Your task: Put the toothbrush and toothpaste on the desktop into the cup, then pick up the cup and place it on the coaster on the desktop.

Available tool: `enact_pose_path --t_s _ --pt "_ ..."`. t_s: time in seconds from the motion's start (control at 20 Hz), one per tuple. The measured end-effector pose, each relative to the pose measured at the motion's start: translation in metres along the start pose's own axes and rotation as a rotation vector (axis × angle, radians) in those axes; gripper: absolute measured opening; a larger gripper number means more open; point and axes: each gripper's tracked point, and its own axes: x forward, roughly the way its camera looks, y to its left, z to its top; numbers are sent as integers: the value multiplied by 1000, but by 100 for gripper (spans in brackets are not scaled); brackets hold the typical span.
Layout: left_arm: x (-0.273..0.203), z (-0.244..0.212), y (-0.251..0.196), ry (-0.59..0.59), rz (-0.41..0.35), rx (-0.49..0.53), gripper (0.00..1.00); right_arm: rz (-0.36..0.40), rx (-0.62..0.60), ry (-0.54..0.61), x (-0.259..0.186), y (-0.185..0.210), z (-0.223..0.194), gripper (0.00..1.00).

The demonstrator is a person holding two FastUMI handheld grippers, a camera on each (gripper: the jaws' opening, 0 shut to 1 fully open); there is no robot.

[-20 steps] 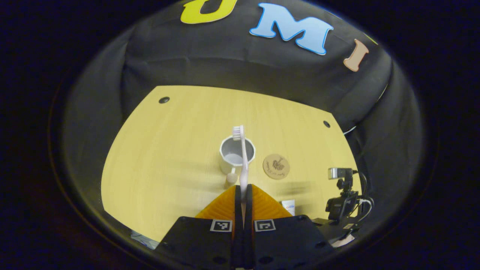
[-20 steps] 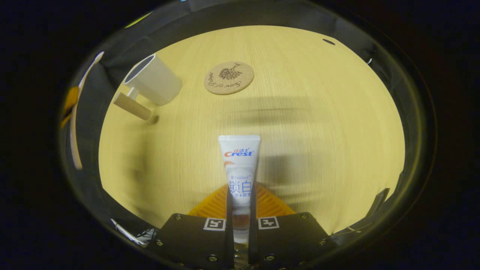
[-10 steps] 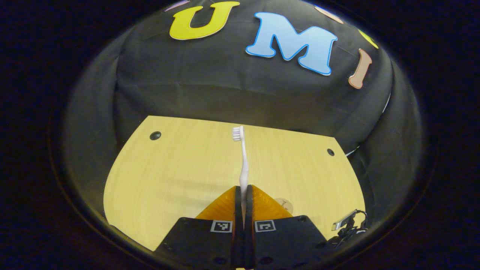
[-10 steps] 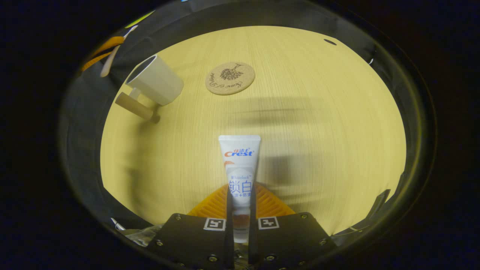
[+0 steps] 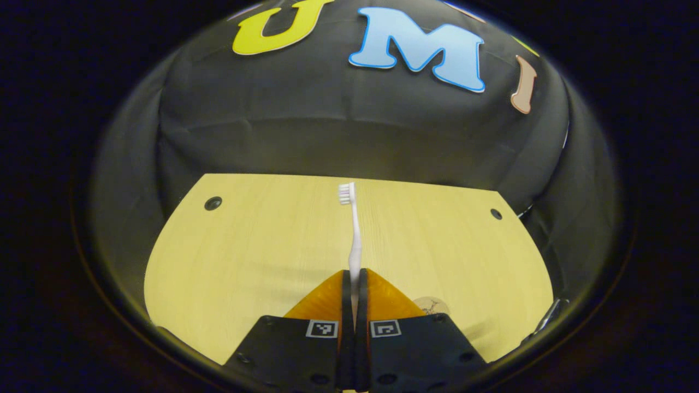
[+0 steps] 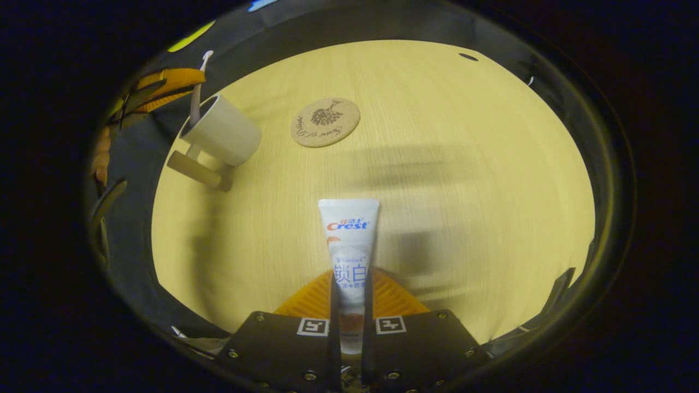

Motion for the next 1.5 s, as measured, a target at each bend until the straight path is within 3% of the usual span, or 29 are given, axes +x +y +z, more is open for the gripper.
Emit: enact_pose_path --t_s 0.2,0.45,0.5,0.75,0.85,0.95,1.0,1.1,1.25,1.5 --pt "11 -16 11 26 29 19 7 33 10 -56 -16 7 20 17" --pt "13 -22 13 22 34 68 8 23 -69 -188 -41 19 67 16" --pt "12 -25 14 34 35 73 3 24 -88 -213 -45 23 77 16" --pt "6 -29 9 21 6 106 20 -3 -183 -294 -51 33 114 16" --pt "2 -33 8 26 -5 114 21 -3 -215 -305 -46 36 125 16" --pt "-4 -37 8 29 -12 113 43 -6 -253 -325 -45 37 138 16" --pt "-7 -39 8 33 -17 109 37 -6 -267 -334 -44 38 143 16" --pt "-16 -42 12 33 -9 101 37 0 -277 -363 -40 42 154 16" --pt "-34 -38 21 9 -7 102 67 17 -294 -440 -42 53 171 16" --pt "-72 -34 53 -25 12 89 68 47 -318 -538 -41 81 209 16"
